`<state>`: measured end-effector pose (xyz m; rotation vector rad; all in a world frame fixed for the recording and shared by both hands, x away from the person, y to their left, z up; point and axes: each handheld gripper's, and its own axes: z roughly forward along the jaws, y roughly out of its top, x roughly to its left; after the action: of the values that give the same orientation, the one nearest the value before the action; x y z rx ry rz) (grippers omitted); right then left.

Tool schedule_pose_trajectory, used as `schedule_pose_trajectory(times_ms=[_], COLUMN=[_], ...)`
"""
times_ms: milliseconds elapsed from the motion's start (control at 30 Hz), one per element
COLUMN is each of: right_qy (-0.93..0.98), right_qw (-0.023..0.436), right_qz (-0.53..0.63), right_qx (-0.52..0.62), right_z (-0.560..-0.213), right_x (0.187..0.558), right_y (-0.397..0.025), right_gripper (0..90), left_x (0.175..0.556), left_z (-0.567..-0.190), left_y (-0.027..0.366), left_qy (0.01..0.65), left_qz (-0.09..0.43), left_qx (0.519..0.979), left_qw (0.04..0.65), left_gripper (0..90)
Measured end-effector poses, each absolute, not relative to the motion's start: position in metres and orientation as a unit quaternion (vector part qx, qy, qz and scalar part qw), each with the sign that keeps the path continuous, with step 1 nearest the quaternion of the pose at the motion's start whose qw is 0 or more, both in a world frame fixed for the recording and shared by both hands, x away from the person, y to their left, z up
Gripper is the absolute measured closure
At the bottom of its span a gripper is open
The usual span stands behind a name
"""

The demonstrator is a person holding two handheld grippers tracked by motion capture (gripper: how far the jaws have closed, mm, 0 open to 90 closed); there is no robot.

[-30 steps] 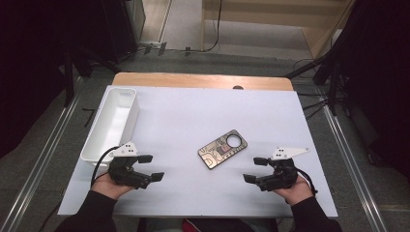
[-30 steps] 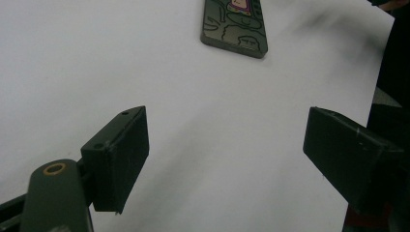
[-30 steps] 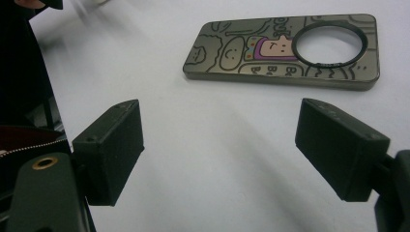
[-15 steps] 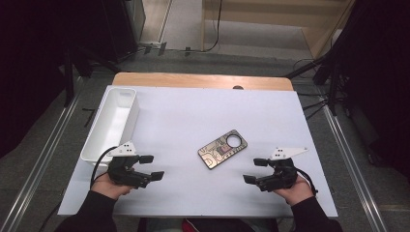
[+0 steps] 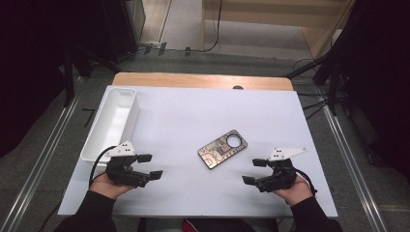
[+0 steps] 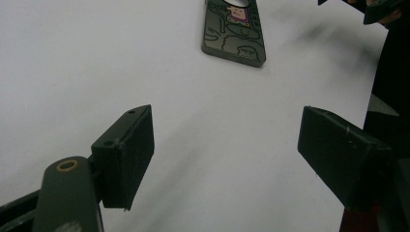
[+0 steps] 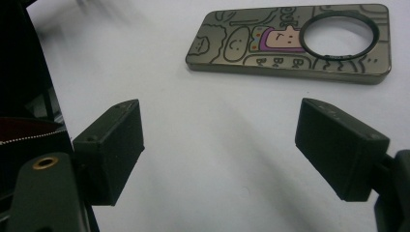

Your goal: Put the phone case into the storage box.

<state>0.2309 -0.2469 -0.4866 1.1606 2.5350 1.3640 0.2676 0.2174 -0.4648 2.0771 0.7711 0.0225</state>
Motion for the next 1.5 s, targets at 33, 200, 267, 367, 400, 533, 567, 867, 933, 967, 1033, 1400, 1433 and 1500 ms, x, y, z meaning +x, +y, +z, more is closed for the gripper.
schedule_pose_trajectory(times_ms=[33, 200, 267, 367, 400, 533, 567, 867, 933, 967, 1033, 1400, 1433, 1500], right_qy=[0.817, 0.818, 0.818, 0.818, 0.818, 0.820, 0.820, 0.821, 0.820, 0.819, 0.818, 0.811, 0.811, 0.812], right_qw=[0.018, 0.013, 0.014, 0.012, 0.012, 0.012, 0.010, 0.002, 0.002, 0.001, 0.000, 0.001, 0.001, 0.001], right_qz=[0.440, 0.441, 0.439, 0.440, 0.440, 0.441, 0.439, 0.439, 0.440, 0.443, 0.442, 0.448, 0.447, 0.446], right_qx=[0.372, 0.370, 0.370, 0.370, 0.370, 0.365, 0.366, 0.366, 0.365, 0.365, 0.368, 0.376, 0.376, 0.376], right_z=[-0.487, -0.487, -0.487, -0.487, -0.487, -0.487, -0.487, -0.490, -0.490, -0.490, -0.490, -0.491, -0.491, -0.491], right_x=[0.231, 0.231, 0.231, 0.230, 0.230, 0.231, 0.231, 0.233, 0.233, 0.233, 0.234, 0.235, 0.235, 0.236], right_y=[-0.247, -0.245, -0.246, -0.246, -0.246, -0.245, -0.245, -0.243, -0.242, -0.242, -0.243, -0.247, -0.247, -0.247], right_gripper=[16.4, 16.4, 16.4, 16.5, 16.5, 16.6, 16.6, 16.6, 16.6, 16.6, 16.6, 16.6, 16.6, 16.6], left_x=[0.268, 0.268, 0.268, 0.268, 0.268, 0.268, 0.268, 0.268, 0.269, 0.269, 0.272, 0.281, 0.282, 0.284], left_z=[-0.465, -0.465, -0.465, -0.465, -0.465, -0.465, -0.465, -0.463, -0.462, -0.461, -0.460, -0.451, -0.451, -0.451], left_y=[0.217, 0.219, 0.219, 0.219, 0.219, 0.219, 0.219, 0.217, 0.215, 0.215, 0.213, 0.202, 0.200, 0.199], left_qy=[0.311, 0.318, 0.320, 0.319, 0.319, 0.320, 0.320, 0.322, 0.321, 0.319, 0.310, 0.311, 0.310, 0.310], left_qz=[0.009, 0.011, 0.010, 0.012, 0.012, 0.012, 0.012, 0.008, 0.012, 0.009, -0.001, 0.010, 0.010, 0.009], left_qx=[0.839, 0.836, 0.835, 0.837, 0.837, 0.836, 0.836, 0.836, 0.836, 0.837, 0.835, 0.836, 0.836, 0.838], left_qw=[0.447, 0.446, 0.447, 0.445, 0.445, 0.445, 0.445, 0.445, 0.445, 0.446, 0.455, 0.453, 0.452, 0.449], left_gripper=[20.2, 20.2, 20.2, 20.2, 20.2, 20.2, 20.2, 20.1, 20.1, 19.9, 19.4, 16.7, 16.8, 16.8])
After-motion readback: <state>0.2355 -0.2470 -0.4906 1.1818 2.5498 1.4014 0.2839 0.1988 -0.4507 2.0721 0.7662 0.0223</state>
